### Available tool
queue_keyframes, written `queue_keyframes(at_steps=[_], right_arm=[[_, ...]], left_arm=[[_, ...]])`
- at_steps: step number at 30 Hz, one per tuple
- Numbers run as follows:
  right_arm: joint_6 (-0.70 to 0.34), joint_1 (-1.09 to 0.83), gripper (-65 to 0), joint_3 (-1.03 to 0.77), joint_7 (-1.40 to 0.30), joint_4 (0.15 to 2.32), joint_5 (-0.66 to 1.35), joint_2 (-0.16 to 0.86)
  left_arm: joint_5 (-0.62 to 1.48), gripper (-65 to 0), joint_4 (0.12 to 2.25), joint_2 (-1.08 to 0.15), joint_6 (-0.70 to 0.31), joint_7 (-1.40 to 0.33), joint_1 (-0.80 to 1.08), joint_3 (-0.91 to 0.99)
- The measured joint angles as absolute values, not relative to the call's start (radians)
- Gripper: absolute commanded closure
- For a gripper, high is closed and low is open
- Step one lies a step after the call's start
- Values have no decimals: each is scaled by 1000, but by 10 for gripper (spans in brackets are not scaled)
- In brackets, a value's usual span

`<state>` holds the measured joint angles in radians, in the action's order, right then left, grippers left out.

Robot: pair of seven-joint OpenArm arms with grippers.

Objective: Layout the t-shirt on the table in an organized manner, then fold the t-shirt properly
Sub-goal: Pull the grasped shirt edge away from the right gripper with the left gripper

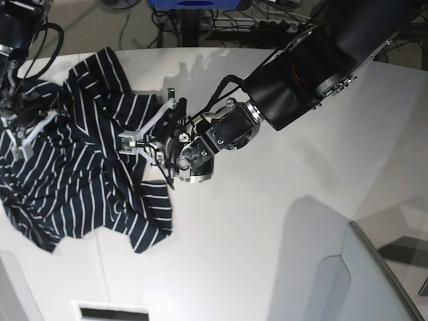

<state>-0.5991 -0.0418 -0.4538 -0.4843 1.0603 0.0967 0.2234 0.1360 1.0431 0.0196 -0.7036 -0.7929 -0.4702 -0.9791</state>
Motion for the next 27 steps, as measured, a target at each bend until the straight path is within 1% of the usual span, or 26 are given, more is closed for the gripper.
queue_keyframes(at_steps=[3, 8, 14, 18, 20, 24, 27], right_arm=[[-599, -42, -6, -454, -484, 1060, 96, 223], [-599, -42, -6, -454, -484, 1060, 97, 223], [-599, -42, -6, -454, -484, 1060, 97, 223], [-599, -41, -6, -455, -485, 1060, 96, 223], [-599, -40, -6, -455, -485, 1060, 96, 221], [-591, -33, -6, -456, -482, 1073, 89, 192], [-596, -22, -6, -453, -487, 1072, 89, 179]], left_arm=[[136, 0, 1040, 20, -704, -791, -471, -977], [134, 0, 991, 19, -704, -790, -474, -978], [136, 0, 1005, -9, -704, -785, -478, -976], [88, 0, 1142, -110, -704, -796, -485, -974], [31, 0, 1200, -147, -704, -854, -493, -971], [-83, 0, 1327, -178, -704, -937, -496, -966], [-202, 0, 1444, -201, -706, -966, -468, -895]])
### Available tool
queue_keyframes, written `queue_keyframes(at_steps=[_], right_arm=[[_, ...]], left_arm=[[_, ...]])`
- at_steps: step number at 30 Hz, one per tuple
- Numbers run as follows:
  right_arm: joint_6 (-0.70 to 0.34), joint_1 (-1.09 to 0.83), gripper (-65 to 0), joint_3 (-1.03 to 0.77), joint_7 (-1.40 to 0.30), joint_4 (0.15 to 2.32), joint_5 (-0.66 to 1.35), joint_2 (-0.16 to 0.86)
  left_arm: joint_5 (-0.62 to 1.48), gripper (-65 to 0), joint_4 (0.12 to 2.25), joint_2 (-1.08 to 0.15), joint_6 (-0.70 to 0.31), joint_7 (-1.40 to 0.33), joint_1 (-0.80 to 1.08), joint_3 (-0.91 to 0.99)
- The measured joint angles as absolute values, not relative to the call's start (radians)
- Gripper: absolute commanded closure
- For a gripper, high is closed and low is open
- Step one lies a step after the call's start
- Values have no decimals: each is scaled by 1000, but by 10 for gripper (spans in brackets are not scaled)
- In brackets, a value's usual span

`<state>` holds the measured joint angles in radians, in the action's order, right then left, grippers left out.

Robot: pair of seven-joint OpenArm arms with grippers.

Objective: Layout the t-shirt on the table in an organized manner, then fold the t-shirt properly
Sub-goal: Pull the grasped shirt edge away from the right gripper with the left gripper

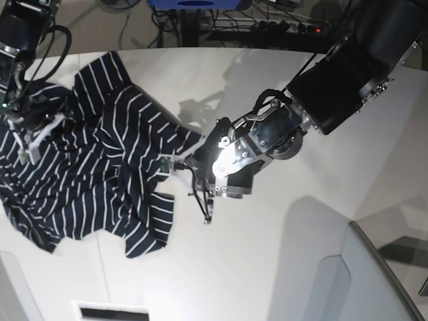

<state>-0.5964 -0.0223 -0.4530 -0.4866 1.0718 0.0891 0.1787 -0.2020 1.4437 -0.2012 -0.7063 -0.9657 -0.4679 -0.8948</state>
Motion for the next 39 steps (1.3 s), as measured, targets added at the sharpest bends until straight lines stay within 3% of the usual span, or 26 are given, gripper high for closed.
queue_keyframes(at_steps=[6, 16, 27, 39], right_arm=[[-599, -23, -6, -453, -485, 1071, 93, 178], [-608, -18, -6, -452, -494, 1071, 96, 178], [-612, -17, -6, -450, -494, 1068, 97, 186], [-622, -17, -6, -445, -500, 1061, 103, 199]], left_arm=[[-482, 0, 1617, -297, -704, -1014, -368, -743], [-854, 0, 1617, -334, -706, -987, -59, -734], [-887, 0, 1618, -305, -583, -991, 56, -439], [-875, 0, 1615, -188, -587, -987, 264, -288]])
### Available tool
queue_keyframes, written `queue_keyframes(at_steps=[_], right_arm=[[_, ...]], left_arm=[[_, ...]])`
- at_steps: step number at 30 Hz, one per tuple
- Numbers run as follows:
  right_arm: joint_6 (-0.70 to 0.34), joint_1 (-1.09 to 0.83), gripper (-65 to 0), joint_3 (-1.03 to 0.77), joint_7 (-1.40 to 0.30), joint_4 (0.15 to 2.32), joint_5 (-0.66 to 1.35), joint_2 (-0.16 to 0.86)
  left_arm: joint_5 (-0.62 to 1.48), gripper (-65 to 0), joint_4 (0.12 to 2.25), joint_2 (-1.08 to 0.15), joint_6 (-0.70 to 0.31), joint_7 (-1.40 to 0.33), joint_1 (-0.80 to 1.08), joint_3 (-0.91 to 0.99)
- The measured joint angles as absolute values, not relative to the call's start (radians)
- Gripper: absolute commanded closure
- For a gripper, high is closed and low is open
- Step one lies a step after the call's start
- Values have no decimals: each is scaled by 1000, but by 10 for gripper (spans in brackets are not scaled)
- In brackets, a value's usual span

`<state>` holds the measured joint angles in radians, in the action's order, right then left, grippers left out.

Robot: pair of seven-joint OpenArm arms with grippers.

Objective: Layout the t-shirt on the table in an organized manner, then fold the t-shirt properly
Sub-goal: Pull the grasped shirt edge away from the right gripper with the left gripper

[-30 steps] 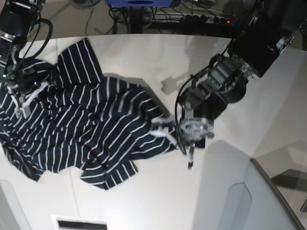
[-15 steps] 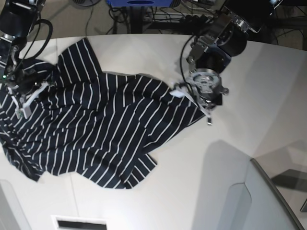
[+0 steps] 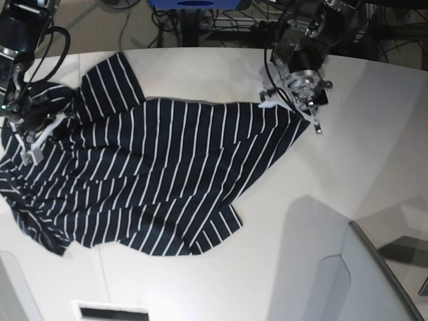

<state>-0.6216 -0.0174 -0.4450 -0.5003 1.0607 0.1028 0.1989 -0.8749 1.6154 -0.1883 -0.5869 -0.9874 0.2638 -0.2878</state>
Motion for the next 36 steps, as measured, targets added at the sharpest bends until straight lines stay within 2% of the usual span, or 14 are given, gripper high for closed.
queue_keyframes(at_steps=[5, 9, 10, 12, 15, 17, 19, 21, 24, 26, 30, 32, 36], right_arm=[[-637, -1, -6, -422, -500, 1073, -3, 197], [-614, -4, -14, -474, -537, 1142, -53, 152], [-614, -15, -15, -488, -566, 1168, -63, 146], [-614, -33, -17, -512, -623, 1212, -86, 149], [-603, -65, -29, -520, -697, 1294, -108, 160], [-612, -85, -86, -521, -716, 1375, -102, 159], [-611, -96, -188, -518, -731, 1453, -93, 144], [-611, -116, -302, -517, -737, 1530, -90, 114], [-617, -164, -425, -517, -749, 1632, -89, 75], [-622, -186, -432, -559, -753, 1694, -88, 42], [-614, -166, -437, -785, -748, 1729, -90, -51], [-614, -155, -438, -866, -752, 1705, -81, -65], [-641, -138, -434, -1020, -748, 1596, 101, -52]], left_arm=[[-876, 0, 1616, -177, -587, -988, 252, -282], [-874, 0, 1633, -173, -587, -991, 251, -277], [-870, -26, 1648, -171, -587, -990, 255, -264], [-867, -179, 1677, -169, -589, -990, 255, -229], [-875, -375, 1724, -159, -587, -998, 255, -171], [-869, -459, 1747, -154, -587, -995, 255, -147], [-865, -505, 1753, -155, -591, -991, 256, -127], [-864, -512, 1755, -155, -591, -993, 258, -102], [-804, -512, 1764, -152, -593, -994, 256, -49], [-686, -512, 1797, -150, -595, -989, 258, 23], [-354, -510, 1822, -156, -595, -1002, 261, 249], [-180, -508, 1822, -164, -586, -1003, 282, 353], [210, -508, 1804, -221, -599, -1013, 341, 466]])
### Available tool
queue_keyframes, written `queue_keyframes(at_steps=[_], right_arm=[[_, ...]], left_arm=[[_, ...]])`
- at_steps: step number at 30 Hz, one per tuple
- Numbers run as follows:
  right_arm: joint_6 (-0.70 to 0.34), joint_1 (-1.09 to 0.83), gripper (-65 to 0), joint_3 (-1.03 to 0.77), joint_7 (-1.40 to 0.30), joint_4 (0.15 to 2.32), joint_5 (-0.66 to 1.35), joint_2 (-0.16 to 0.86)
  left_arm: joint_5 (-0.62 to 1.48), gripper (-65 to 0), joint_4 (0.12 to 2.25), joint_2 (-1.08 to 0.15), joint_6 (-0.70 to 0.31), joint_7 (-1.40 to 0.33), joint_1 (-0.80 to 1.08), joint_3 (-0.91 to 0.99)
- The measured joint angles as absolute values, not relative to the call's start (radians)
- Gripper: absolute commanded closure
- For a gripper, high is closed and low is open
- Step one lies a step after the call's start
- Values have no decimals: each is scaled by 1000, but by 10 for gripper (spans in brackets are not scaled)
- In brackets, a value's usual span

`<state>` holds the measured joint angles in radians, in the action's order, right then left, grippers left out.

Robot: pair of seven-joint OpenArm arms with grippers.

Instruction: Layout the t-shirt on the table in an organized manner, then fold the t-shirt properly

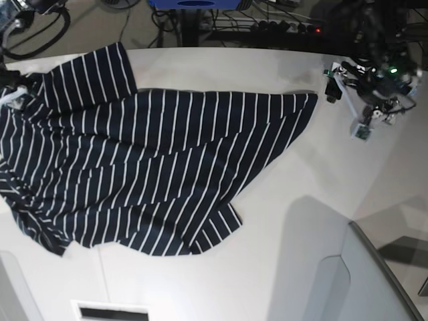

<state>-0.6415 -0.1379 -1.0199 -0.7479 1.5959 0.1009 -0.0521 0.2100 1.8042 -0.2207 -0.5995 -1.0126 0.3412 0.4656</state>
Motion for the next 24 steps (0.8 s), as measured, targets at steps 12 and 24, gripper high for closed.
queue_keyframes(at_steps=[12, 24], right_arm=[[-645, -139, -432, -1152, -803, 1354, 265, 0], [-645, -96, -432, -1150, -798, 1279, 262, 15]], left_arm=[[398, -252, 1754, -270, -622, -892, 360, 550], [398, -161, 1655, -265, -622, -871, 383, 546]])
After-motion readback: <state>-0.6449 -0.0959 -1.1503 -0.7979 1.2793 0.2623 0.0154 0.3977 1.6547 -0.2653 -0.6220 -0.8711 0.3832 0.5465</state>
